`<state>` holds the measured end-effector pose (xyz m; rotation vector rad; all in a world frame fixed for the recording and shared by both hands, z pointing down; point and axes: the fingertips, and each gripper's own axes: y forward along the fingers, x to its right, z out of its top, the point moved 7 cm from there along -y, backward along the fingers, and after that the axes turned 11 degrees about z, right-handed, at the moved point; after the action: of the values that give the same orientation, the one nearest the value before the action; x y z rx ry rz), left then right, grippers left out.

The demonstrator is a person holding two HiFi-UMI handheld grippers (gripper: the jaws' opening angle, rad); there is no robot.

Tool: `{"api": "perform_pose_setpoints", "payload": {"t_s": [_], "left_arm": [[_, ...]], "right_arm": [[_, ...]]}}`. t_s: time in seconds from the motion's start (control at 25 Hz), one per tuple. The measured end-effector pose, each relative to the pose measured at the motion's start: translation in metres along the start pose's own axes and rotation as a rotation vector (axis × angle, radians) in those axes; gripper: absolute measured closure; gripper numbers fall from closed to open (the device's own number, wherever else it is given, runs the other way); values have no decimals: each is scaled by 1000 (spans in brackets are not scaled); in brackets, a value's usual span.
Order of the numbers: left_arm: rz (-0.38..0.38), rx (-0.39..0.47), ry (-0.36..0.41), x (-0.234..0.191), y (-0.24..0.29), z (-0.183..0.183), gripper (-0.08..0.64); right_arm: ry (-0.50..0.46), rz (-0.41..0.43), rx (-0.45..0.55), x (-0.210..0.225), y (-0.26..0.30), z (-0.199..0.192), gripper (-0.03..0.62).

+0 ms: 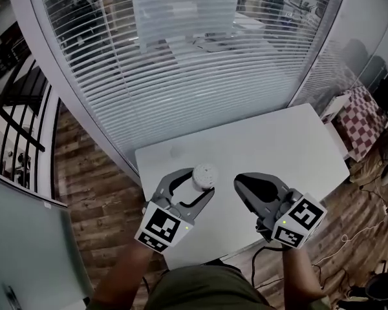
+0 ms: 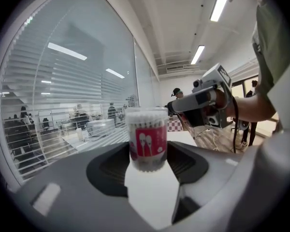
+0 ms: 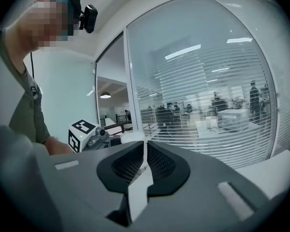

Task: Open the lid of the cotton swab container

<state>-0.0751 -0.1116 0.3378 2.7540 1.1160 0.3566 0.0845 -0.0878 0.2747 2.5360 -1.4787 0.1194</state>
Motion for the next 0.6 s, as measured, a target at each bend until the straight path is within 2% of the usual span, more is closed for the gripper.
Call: {"api": "perform_pose_setpoints", "payload": {"t_s": [0.2, 0.24, 0.4, 0.6], "left_arm": [[18, -8, 2, -1, -8, -6, 313], [19, -8, 1, -1, -9, -6, 313], [24, -3, -6, -3, -12, -4, 313], [19, -3, -4, -3, -12, -4, 313]], "right_arm": [[-52, 61, -39, -11, 15, 9, 567], [-62, 74, -48, -13, 18, 11, 533], [-102, 122, -87, -17, 26, 19, 502], [-155, 176, -143, -23, 38, 33, 426]]}}
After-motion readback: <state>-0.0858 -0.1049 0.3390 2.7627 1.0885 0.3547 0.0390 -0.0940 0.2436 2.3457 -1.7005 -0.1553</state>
